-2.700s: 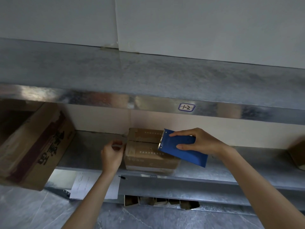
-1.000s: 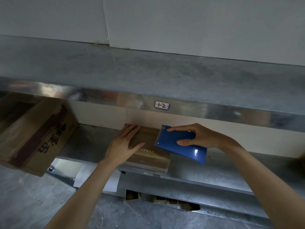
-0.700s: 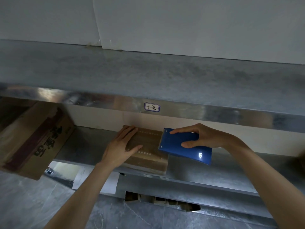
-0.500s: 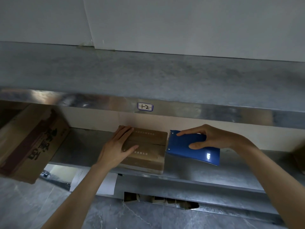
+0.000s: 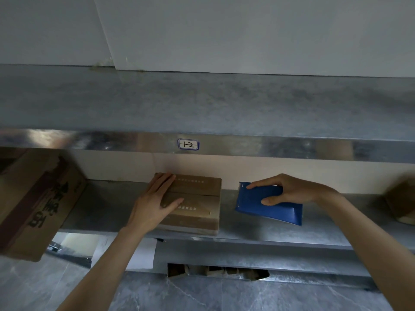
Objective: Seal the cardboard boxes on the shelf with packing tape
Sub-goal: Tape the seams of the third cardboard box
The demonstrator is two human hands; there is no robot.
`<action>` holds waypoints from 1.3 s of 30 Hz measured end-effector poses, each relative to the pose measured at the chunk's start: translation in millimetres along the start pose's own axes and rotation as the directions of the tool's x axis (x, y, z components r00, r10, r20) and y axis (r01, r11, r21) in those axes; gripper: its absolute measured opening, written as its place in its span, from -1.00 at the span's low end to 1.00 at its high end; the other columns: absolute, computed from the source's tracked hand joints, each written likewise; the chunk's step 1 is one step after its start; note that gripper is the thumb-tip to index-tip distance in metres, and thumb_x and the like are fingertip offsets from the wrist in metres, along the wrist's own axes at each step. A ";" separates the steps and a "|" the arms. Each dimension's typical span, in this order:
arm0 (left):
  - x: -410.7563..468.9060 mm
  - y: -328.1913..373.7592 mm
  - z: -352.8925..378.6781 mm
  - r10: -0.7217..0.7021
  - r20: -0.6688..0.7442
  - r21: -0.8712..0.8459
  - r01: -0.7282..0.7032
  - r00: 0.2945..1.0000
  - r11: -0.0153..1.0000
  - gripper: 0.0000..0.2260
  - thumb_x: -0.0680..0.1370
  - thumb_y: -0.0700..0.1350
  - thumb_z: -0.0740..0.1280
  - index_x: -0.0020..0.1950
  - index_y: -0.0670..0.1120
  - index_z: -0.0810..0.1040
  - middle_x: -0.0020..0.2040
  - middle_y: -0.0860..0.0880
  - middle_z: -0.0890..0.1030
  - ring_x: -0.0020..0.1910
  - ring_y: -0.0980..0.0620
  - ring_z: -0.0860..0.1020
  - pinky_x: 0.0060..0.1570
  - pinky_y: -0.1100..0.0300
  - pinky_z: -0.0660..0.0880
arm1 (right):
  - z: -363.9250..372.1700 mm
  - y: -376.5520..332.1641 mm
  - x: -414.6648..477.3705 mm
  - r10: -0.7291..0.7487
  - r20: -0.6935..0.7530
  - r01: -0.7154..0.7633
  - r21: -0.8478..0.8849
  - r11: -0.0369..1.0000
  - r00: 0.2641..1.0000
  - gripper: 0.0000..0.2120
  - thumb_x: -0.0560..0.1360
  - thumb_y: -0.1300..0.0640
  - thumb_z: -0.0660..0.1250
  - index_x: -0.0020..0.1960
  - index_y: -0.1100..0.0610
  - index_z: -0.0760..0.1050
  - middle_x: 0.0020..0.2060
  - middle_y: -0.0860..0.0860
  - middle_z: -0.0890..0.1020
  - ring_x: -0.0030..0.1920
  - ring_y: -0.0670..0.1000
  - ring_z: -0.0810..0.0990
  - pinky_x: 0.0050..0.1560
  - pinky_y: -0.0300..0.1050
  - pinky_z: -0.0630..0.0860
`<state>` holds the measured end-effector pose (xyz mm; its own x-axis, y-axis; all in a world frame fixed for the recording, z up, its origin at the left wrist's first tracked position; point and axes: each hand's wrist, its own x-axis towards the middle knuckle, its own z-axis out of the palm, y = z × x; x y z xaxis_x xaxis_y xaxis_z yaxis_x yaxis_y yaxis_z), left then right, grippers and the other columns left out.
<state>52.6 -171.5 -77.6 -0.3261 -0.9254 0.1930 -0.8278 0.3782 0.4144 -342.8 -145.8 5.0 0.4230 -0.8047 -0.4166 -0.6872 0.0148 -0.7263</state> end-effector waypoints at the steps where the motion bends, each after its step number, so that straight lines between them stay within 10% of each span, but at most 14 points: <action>1: -0.3 -0.2 -0.1 0.002 -0.004 -0.003 -0.002 1.000 1.000 -0.12 0.42 0.57 -0.08 0.55 0.04 0.27 0.55 0.10 0.25 0.52 0.20 0.06 0.35 0.00 0.39 | 2.2 0.2 2.8 0.007 -0.002 -0.007 -0.008 1.000 1.000 -0.58 0.50 -0.01 0.44 0.28 -0.35 0.47 0.30 -0.29 0.50 0.18 -0.18 0.56 0.23 -0.11 0.52; 11: 0.6 -4.7 5.1 0.020 -0.026 -0.017 -0.021 0.999 1.000 -0.14 0.43 0.55 -0.02 0.53 0.02 0.32 0.53 0.10 0.29 0.48 0.29 0.05 0.35 0.19 0.23 | 25.7 -20.4 24.7 0.032 -0.043 -0.037 -0.118 0.992 0.999 -0.59 0.50 -0.02 0.44 0.18 -0.45 0.43 0.28 -0.28 0.50 0.18 -0.21 0.52 0.12 -0.30 0.46; 21: 2.2 -2.4 4.2 0.037 -0.029 0.000 -0.037 0.999 0.999 -0.11 0.42 0.55 -0.03 0.52 -0.03 0.35 0.51 0.07 0.34 0.53 0.12 0.15 0.37 0.10 0.33 | 38.6 -51.4 38.1 0.094 -0.061 -0.107 -0.246 0.963 0.994 -0.53 0.48 0.03 0.45 0.35 -0.20 0.46 0.37 -0.16 0.46 0.35 -0.05 0.40 0.40 -0.05 0.35; 30: -3.4 -1.6 -0.6 -0.007 -0.070 0.004 0.007 0.998 1.000 -0.14 0.41 0.52 0.05 0.49 -0.03 0.41 0.49 0.06 0.38 0.51 0.08 0.25 0.26 0.05 0.49 | 85.6 -27.5 62.3 0.229 -0.280 -0.321 -0.352 0.879 0.932 -0.40 0.47 -0.20 0.37 0.45 -0.28 0.24 0.34 0.04 0.51 0.18 0.16 0.54 0.14 0.06 0.51; 35: -10.5 -9.8 -9.4 -0.040 -0.077 0.023 0.042 0.996 0.999 -0.04 0.36 0.61 -0.09 0.50 0.00 0.39 0.51 0.08 0.35 0.50 0.09 0.28 0.17 0.08 0.53 | 117.7 -1.3 61.8 0.259 -0.303 -0.325 -0.194 0.925 0.917 -0.28 0.52 0.16 0.31 0.53 -0.23 0.06 0.35 0.08 0.49 0.15 0.18 0.56 0.00 0.00 0.56; 39: -10.4 -16.7 -8.6 -0.053 -0.067 0.008 0.053 0.996 0.999 -0.04 0.36 0.62 -0.12 0.51 0.02 0.37 0.52 0.10 0.33 0.53 0.11 0.21 0.23 0.07 0.50 | 136.8 14.2 77.2 0.275 -0.392 -0.370 -0.191 0.909 0.878 -0.29 0.61 0.15 0.24 0.56 -0.21 -0.08 -0.03 0.23 0.64 -0.21 0.21 0.61 -0.20 0.06 0.57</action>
<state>73.7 -168.0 -78.8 -0.2507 -0.9403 0.2301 -0.8476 0.3281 0.4171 -239.1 -126.6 -112.3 -0.0491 -0.9349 -0.3515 -0.8943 0.1979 -0.4014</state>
